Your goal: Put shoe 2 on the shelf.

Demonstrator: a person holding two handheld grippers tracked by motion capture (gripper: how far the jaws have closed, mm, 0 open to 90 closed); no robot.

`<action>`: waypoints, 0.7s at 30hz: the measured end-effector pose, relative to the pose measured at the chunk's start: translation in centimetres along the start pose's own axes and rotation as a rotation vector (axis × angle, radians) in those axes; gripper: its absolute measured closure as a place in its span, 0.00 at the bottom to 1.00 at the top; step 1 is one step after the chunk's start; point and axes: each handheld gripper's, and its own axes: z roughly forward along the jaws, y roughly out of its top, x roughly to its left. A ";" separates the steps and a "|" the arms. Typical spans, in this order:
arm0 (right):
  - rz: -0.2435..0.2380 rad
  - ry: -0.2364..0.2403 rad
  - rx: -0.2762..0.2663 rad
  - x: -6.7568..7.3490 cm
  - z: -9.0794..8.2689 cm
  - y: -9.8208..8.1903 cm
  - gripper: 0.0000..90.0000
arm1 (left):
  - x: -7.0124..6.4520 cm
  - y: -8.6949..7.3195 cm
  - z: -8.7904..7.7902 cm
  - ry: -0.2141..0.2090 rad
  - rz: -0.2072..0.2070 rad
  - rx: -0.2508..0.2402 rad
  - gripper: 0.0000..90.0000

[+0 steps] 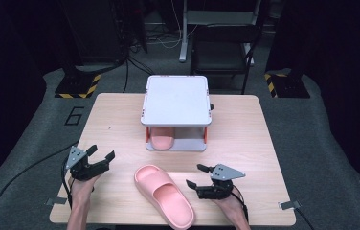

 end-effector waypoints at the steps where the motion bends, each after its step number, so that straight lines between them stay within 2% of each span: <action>1: -0.011 0.017 0.008 0.3 0.4 0.0 0.32 | 0.0 0.0 0.0 0.000 -0.001 -0.001 0.18; 7: -0.086 0.100 0.096 2.0 3.1 -0.3 0.37 | 0.0 0.0 0.0 0.003 -0.003 -0.001 0.18; 11: -0.071 0.135 0.125 2.1 4.7 -0.5 0.41 | 0.0 0.2 0.0 0.002 -0.003 -0.003 0.18; 12: -0.074 0.138 0.131 2.2 4.9 -0.5 0.42 | -0.1 0.2 0.0 0.007 -0.007 -0.014 0.18; 15: -0.082 0.116 0.159 2.4 5.9 -0.7 0.49 | 0.0 0.2 0.0 0.001 0.001 0.003 0.18; 16: -0.097 0.117 0.156 2.3 6.1 -0.7 0.52 | 0.0 0.2 0.0 -0.001 0.001 0.003 0.18; 18: -0.097 0.112 0.159 2.4 6.5 -0.7 0.60 | 0.0 0.2 0.1 0.001 -0.001 0.002 0.18; 21: -0.108 0.079 0.167 2.6 7.2 -0.7 0.69 | 0.0 0.2 0.1 0.001 0.001 0.003 0.18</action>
